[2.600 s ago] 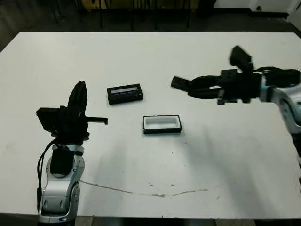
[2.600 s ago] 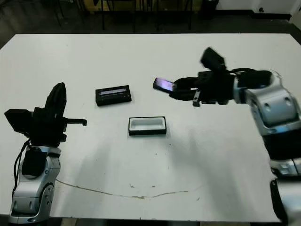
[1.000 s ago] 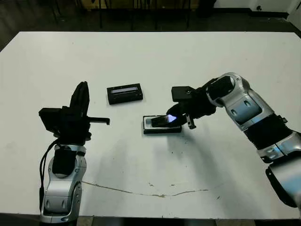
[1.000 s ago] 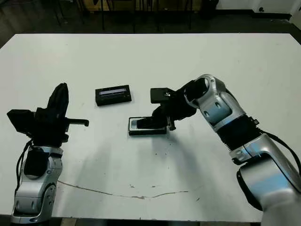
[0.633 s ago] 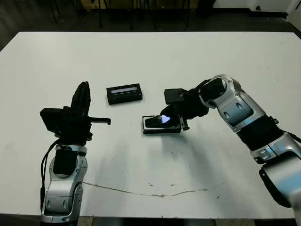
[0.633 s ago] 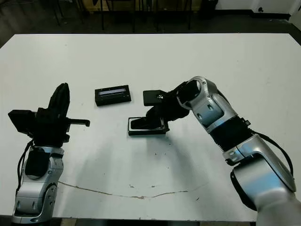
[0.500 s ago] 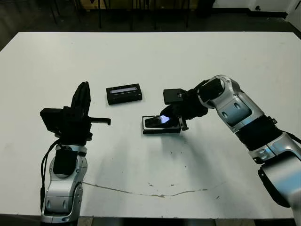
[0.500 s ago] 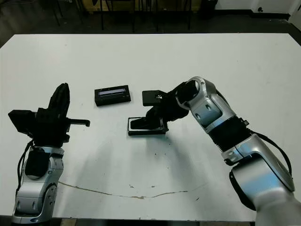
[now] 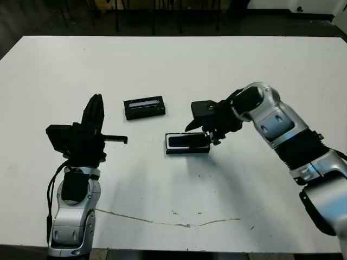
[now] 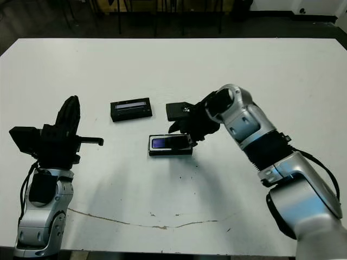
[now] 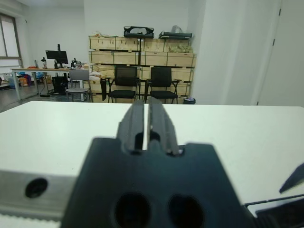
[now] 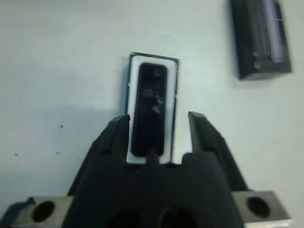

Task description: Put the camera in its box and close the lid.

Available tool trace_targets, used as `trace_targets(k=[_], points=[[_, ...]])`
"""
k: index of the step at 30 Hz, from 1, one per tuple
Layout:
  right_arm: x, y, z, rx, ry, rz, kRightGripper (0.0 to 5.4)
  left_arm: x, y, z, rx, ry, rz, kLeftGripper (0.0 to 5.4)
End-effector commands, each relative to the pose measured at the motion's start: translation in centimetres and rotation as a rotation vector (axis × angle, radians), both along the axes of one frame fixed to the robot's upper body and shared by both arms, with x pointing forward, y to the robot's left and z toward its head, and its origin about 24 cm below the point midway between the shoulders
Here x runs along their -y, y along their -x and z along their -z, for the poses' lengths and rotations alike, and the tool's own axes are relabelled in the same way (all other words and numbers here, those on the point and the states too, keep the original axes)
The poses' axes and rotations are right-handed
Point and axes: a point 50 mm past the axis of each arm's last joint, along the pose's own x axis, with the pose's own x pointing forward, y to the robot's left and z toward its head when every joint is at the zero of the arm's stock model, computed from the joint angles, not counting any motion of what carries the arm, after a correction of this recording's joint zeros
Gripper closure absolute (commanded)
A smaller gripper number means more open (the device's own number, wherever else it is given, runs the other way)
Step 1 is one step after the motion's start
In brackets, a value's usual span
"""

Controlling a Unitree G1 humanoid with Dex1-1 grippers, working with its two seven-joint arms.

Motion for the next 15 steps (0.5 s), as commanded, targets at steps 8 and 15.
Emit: trace_targets(k=[8,15], points=[[3.0,-0.1,-3.3,0.125,-0.081,0.191,1.01,-0.3,0.2,0.7,-0.038,-0.008,-0.018,5.4],[4.3,0.6,-4.8,0.286,-0.331,0.367,0.01,-0.3,0.2,0.7,-0.038,-0.008,-0.016,5.4]])
